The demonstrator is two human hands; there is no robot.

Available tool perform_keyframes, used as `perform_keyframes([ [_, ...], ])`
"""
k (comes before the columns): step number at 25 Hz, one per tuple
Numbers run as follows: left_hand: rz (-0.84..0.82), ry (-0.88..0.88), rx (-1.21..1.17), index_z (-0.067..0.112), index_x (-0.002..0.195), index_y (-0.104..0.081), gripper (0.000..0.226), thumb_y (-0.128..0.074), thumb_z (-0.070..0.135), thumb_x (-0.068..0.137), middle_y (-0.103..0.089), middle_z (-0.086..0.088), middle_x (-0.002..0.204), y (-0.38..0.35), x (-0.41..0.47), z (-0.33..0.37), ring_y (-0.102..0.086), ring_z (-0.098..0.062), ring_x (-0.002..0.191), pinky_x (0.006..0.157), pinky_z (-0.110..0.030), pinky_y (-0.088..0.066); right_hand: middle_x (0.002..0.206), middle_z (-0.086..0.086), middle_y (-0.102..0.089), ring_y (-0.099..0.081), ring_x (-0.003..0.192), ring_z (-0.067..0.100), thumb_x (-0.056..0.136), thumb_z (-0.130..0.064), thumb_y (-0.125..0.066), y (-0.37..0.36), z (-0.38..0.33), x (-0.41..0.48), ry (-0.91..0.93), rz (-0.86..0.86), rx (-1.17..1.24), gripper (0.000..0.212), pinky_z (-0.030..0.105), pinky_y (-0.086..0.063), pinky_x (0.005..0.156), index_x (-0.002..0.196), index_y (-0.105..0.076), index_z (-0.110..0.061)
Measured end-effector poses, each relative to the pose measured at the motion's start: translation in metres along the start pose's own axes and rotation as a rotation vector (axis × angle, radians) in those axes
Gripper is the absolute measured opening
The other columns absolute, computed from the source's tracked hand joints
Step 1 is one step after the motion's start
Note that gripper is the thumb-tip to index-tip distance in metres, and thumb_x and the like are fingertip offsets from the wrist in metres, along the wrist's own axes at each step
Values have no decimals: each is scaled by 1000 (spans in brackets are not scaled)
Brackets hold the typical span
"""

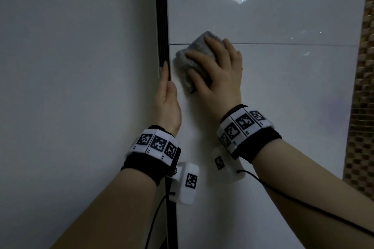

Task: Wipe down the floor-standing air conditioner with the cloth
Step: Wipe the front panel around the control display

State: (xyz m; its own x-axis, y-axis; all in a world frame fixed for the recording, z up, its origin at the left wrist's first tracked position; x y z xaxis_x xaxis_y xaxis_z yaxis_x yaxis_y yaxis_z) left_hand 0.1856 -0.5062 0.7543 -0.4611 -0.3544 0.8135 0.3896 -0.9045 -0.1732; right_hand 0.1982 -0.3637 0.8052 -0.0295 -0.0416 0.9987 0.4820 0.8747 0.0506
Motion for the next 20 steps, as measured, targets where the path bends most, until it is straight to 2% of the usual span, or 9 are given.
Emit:
perform_keyframes([
  [2, -11, 9, 3, 13, 147, -28, 43, -25, 9, 104, -32, 3, 152, 3, 1, 0, -28, -4, 138, 111, -11, -23, 143, 6, -43, -23, 137, 37, 89, -30, -59, -3, -5, 13, -76, 27, 14, 31, 55, -16, 111, 120, -63, -27],
  [4, -22, 27, -36, 14, 142, -39, 41, -26, 10, 104, -47, 2, 141, 7, 3, -1, -43, -7, 130, 106, -15, -35, 143, 5, -44, -24, 137, 37, 89, -32, -58, -21, -27, 19, 59, -75, -28, 33, 52, -13, 113, 121, -63, -28],
  [6, 6, 26, 17, 16, 138, -46, 39, -28, 11, 104, -53, 5, 134, 14, 7, 1, -49, -8, 125, 103, -17, -38, 144, 4, -43, -25, 138, 36, 89, -34, -57, -27, -32, 27, 146, -132, -62, 33, 50, -12, 114, 121, -62, -30],
  [10, 23, 27, 52, 18, 144, -39, 41, -32, 15, 103, -43, 7, 145, 14, 15, 5, -39, -3, 133, 111, -17, -29, 148, 2, -37, -20, 140, 34, 90, -34, -54, -5, -5, 43, -98, 19, -57, 35, 54, -14, 112, 124, -58, -33],
  [14, -38, -19, 20, 11, 146, -34, 43, -29, 9, 103, -40, -3, 148, -2, 17, 14, -37, -9, 136, 112, -20, -29, 148, -1, -37, -19, 141, 33, 90, -35, -55, -25, -26, 34, 104, -158, -83, 33, 52, -8, 114, 122, -60, -34],
  [16, -33, -5, 64, 13, 147, -31, 45, -28, 8, 103, -35, 0, 151, -1, 16, 14, -31, -7, 138, 113, -17, -24, 147, 0, -38, -21, 140, 34, 89, -33, -57, -14, -14, 42, 59, -106, -70, 30, 53, -11, 113, 118, -62, -31],
  [18, -23, -12, 85, 13, 148, -29, 45, -28, 7, 103, -29, 2, 154, 1, 14, 17, -25, -5, 141, 114, -16, -18, 149, 0, -36, -19, 140, 34, 89, -32, -56, -3, 0, 43, -93, -24, -49, 29, 55, -12, 112, 117, -62, -29],
  [20, -2, -28, 89, 11, 147, -28, 45, -29, 6, 103, -27, 1, 155, 0, 13, 23, -23, -6, 142, 112, -12, -17, 150, -1, -33, -16, 141, 34, 90, -33, -55, -8, -3, 35, -86, -51, -56, 31, 55, -11, 112, 120, -61, -30],
])
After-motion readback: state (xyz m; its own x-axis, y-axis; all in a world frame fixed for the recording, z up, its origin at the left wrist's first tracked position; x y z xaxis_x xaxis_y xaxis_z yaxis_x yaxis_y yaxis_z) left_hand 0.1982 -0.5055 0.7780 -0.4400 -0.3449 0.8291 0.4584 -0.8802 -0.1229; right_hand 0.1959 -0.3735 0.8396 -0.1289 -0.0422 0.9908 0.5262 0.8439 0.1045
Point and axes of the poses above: each hand's wrist, its own x-axis towards the middle knuckle, its own y-axis out of the back of the hand, z = x × y, the point moved 10 cm from there along x, towards the middle knuckle
